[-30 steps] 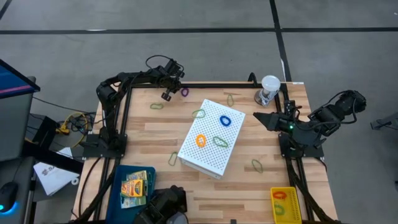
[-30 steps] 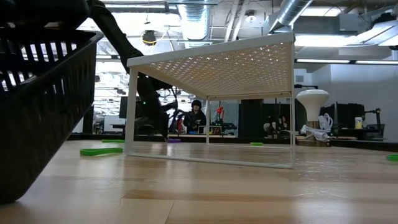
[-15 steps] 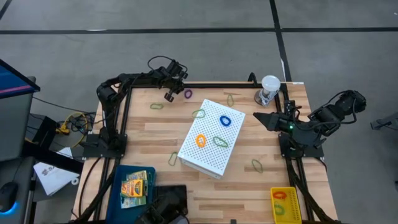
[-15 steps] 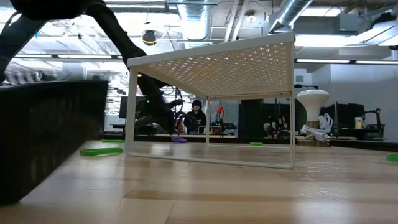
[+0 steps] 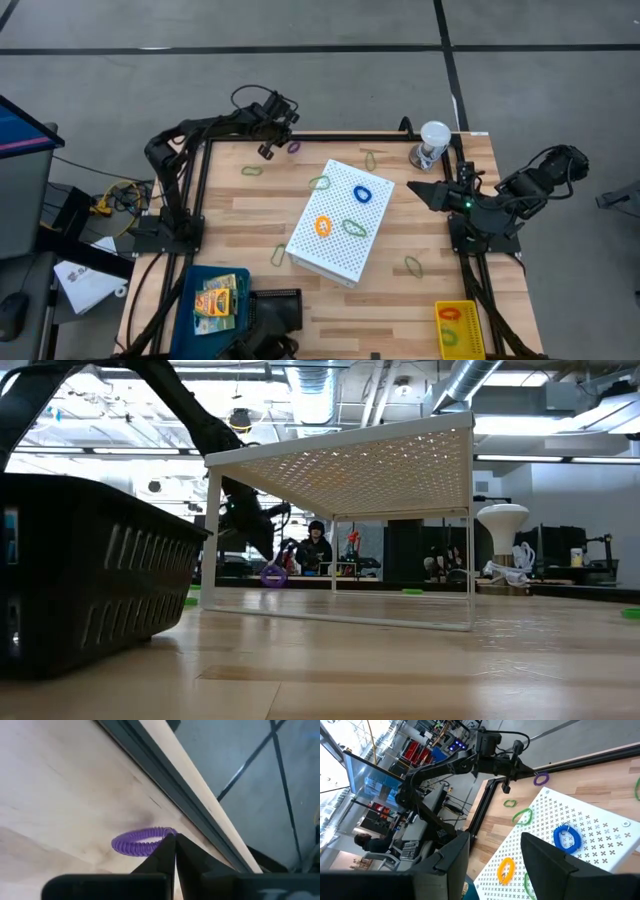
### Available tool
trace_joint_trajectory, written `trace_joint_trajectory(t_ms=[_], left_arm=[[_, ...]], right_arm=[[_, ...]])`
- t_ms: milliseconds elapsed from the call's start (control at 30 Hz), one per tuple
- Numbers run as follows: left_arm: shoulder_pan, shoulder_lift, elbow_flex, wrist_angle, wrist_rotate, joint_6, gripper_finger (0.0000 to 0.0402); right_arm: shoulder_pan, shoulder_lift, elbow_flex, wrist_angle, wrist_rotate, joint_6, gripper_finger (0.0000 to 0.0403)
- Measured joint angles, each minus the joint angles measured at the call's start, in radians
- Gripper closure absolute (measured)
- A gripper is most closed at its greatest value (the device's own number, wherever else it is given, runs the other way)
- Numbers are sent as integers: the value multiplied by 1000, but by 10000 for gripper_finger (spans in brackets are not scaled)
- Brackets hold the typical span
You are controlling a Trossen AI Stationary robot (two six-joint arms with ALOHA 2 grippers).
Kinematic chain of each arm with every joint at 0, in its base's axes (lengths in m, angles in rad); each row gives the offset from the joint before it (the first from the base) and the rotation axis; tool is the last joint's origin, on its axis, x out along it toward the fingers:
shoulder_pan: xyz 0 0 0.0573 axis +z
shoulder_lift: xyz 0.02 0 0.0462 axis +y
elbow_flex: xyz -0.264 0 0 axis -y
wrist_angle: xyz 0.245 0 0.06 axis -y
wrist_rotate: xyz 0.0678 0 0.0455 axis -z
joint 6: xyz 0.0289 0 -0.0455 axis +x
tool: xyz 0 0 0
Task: Pick & Place Office Desk Supplies
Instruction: Put the purple spring keychain into the yellow bin
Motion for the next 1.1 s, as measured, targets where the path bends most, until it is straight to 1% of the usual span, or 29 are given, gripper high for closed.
trace_joint_trajectory(t_ms=[200, 267, 467, 633, 767, 933, 1100], left_arm=[[-28, -61, 0, -8, -2, 57, 401], [-41, -79, 0, -34, -7, 89, 401], [-78, -148, 0, -142, -23, 247, 401], [-130, -226, 0, -219, -90, 339, 401], [-166, -285, 0, -244, -110, 412, 401], [-221, -356, 0, -315, -168, 461, 401], [-290, -402, 0, -357, -170, 530, 401]], right_arm=[[0, 0, 0, 1, 1, 2, 227], [0, 0, 0, 1, 1, 2, 227], [0, 0, 0, 0, 2, -5, 227], [0, 1, 0, 0, 2, -7, 227], [0, 17, 0, -3, 3, -9, 227], [0, 52, 0, 0, 0, 15, 227], [10, 87, 0, 2, -4, 55, 227]])
